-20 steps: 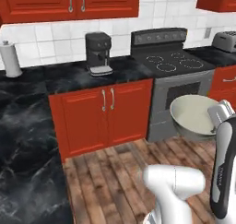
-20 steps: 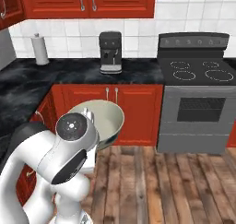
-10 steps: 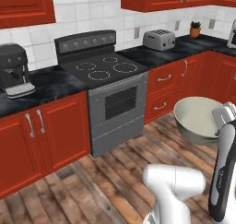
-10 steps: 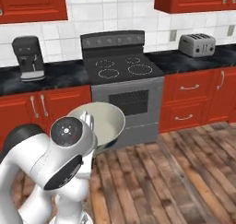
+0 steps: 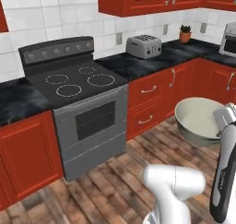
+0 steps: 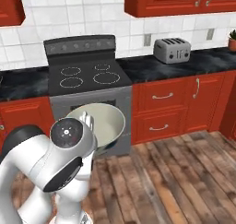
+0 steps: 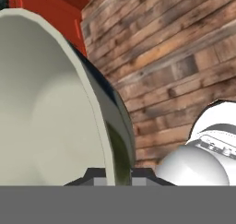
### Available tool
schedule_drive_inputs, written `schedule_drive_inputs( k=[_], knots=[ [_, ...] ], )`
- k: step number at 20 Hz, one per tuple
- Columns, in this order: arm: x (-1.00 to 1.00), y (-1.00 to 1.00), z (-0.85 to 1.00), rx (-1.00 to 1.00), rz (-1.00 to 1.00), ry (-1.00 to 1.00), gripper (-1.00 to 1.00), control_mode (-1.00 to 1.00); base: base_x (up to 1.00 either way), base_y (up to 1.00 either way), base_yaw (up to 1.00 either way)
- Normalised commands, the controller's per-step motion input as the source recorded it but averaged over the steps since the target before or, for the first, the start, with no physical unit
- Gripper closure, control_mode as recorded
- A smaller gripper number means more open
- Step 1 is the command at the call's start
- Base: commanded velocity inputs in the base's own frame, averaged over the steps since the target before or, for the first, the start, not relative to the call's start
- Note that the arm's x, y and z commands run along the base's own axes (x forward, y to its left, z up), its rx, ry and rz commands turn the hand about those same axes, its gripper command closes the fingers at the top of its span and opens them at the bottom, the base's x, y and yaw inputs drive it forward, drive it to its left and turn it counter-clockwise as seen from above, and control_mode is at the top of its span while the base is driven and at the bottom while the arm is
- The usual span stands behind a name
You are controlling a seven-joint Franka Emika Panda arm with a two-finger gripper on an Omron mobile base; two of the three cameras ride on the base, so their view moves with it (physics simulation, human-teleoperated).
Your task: Clear the mugs and bowl far away from the sink.
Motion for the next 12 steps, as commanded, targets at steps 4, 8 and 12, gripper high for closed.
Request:
schedule_drive_inputs(
  k=[4, 8, 12],
  knots=[
    [0.00, 0.00, 0.00, 0.00, 0.00, 0.00, 1.00, 1.00, 0.89, -0.58, -0.50],
    [0.00, 0.00, 0.00, 0.00, 0.00, 0.00, 1.00, 1.00, 0.32, -0.27, -0.82],
    [0.00, 0.00, 0.00, 0.00, 0.00, 0.00, 1.00, 1.00, 0.26, -0.01, -0.91]
  ],
)
